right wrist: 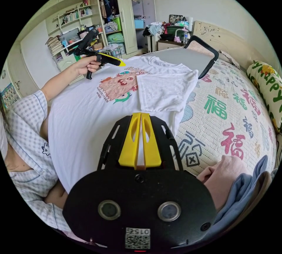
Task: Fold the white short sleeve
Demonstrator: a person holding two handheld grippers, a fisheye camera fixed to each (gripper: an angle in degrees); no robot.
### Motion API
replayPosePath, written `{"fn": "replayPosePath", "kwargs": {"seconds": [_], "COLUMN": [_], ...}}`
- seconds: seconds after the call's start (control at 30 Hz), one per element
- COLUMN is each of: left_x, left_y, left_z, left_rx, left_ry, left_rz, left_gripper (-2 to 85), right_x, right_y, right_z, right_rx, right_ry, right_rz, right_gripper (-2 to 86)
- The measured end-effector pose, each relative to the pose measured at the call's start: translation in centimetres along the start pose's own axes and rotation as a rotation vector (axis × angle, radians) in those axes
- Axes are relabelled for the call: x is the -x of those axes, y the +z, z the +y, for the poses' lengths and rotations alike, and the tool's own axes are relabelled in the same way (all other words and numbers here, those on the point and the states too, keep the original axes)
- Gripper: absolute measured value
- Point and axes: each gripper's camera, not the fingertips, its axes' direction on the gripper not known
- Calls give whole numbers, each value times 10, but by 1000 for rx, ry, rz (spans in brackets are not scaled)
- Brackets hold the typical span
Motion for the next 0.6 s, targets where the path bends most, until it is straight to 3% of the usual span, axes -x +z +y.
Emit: {"fn": "replayPosePath", "kwargs": {"seconds": [0.17, 0.3, 0.37, 0.6], "left_x": [146, 252, 305, 409], "left_y": [-112, -144, -135, -71], "left_z": [97, 181, 224, 280], "left_rx": [-252, -283, -262, -318], "left_ry": [-286, -442, -495, -667], "left_rz": [45, 87, 200, 467], "left_gripper": [-8, -7, -2, 31], "right_x": [-8, -17, 2, 136], "right_y": [39, 57, 71, 175], "right_z": [16, 12, -15, -146], "right_rx": [55, 57, 104, 157], "right_ry": [-9, 103, 13, -251], "right_rz": [-18, -151, -275, 9], "right_gripper": [-8, -7, -4, 20]}}
